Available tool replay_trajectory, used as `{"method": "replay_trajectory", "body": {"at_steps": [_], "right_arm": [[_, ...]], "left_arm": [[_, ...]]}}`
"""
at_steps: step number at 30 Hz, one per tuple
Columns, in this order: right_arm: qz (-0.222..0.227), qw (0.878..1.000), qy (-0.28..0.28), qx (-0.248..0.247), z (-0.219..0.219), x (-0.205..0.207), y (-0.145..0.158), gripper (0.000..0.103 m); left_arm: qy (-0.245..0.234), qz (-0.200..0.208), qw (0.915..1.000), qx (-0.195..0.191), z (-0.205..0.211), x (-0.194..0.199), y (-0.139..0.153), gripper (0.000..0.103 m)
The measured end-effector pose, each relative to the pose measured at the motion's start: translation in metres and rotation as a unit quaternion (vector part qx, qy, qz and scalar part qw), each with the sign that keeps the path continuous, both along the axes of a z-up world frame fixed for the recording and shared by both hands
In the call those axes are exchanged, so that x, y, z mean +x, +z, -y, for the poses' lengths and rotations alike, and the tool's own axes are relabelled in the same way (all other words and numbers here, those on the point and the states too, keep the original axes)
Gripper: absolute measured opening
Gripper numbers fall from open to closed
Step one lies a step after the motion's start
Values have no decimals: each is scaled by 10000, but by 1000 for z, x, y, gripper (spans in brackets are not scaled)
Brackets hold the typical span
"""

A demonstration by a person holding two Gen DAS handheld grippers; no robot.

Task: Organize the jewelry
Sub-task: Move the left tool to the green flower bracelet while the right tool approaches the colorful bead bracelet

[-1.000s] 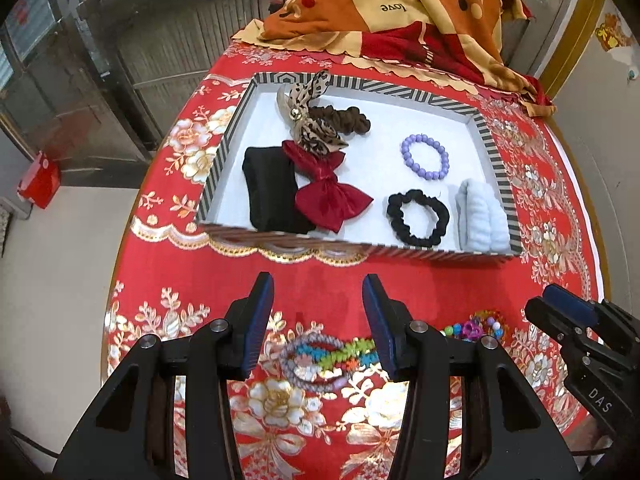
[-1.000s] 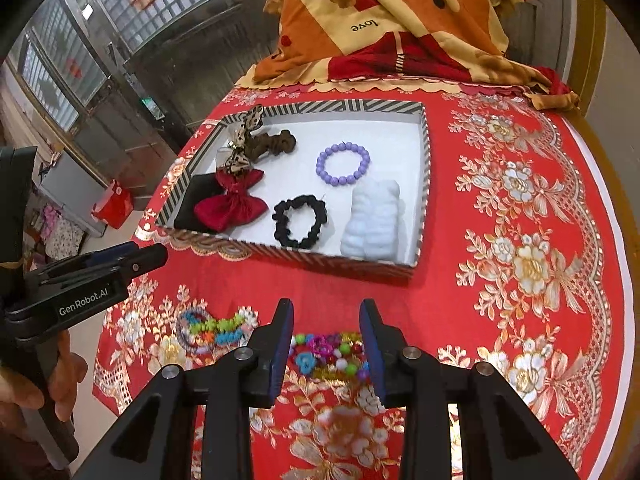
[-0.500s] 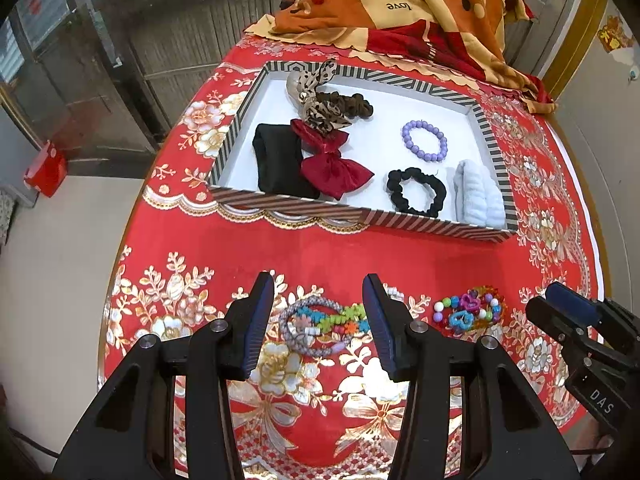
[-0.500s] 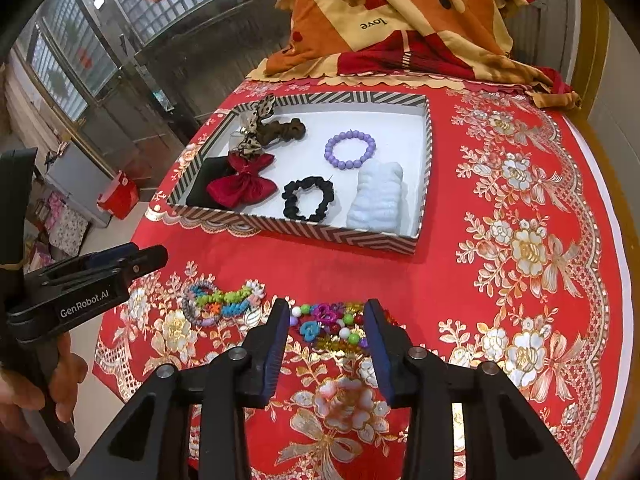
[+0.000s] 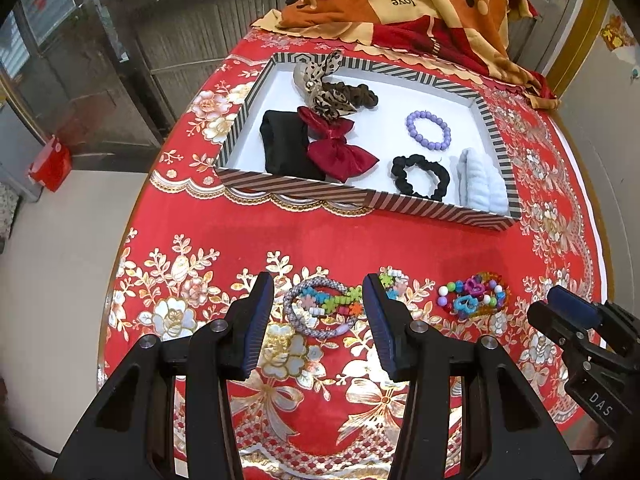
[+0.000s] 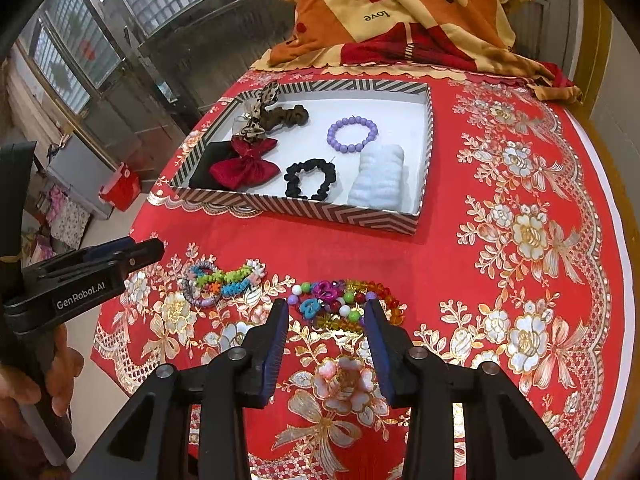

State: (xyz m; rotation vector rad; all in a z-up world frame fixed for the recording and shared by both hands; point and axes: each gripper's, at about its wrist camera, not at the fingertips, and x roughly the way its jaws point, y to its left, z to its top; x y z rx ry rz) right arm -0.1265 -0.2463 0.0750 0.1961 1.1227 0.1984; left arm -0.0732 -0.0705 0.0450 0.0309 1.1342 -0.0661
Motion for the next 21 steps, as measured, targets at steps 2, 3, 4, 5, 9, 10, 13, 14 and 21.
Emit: {"method": "replay_trajectory", "body": {"at_steps": [2, 3, 4, 5, 9, 10, 13, 14, 21], "right_arm": [[2, 10000, 8, 3, 0, -1, 0, 37], [2, 10000, 8, 3, 0, -1, 0, 37], [5, 10000, 7, 1, 0, -1, 0, 37], [1, 10000, -1, 1, 0, -1, -1, 37], [-30, 10000, -28, -1, 3, -2, -3, 37], [-52, 10000, -29, -7, 4, -2, -5, 37], [-110, 9999, -33, -28, 7, -4, -10, 37], [-142, 9999, -46, -21, 8, -4, -12, 37], [-295, 9995, -89, -1, 16, -8, -25, 37]], "left_arm": [[13, -14, 10000, 1, -1, -1, -1, 45], [16, -20, 10000, 1, -1, -1, -1, 45], [17, -27, 10000, -1, -1, -1, -1, 45], [20, -34, 10000, -3, -1, -2, -2, 45], [42, -142, 9998, -142, -5, -2, -4, 45], [54, -198, 9996, -216, -8, -1, -5, 45], [165, -448, 9972, -581, -20, 1, -11, 45], [213, -563, 9955, -733, -27, 3, -14, 45], [524, -855, 9882, -1160, -56, 8, -25, 51]]}}
